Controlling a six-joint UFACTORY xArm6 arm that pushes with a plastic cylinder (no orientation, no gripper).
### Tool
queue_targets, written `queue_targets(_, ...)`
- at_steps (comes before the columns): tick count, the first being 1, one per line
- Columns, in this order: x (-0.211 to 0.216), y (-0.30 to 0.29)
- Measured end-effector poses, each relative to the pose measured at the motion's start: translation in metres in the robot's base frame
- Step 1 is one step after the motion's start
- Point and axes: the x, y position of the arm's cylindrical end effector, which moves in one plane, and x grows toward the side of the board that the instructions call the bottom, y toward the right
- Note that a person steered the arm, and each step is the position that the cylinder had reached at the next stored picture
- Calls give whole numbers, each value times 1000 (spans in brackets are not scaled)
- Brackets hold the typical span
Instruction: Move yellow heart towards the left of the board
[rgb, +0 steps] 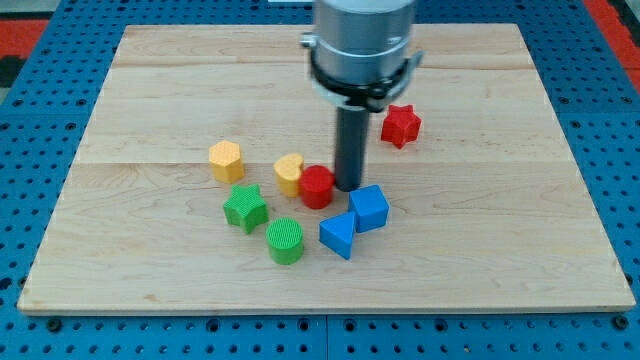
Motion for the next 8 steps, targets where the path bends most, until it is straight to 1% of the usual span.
queue_targets(1, -1, -46)
queue_targets(2, -17, -83)
queue_targets(3, -24, -132)
queue_targets(4, -28, -161)
queue_targets(5, -15, -167)
queue_targets(6, 9, -201)
queue_targets(7, 34, -219)
queue_targets(8, -14, -202)
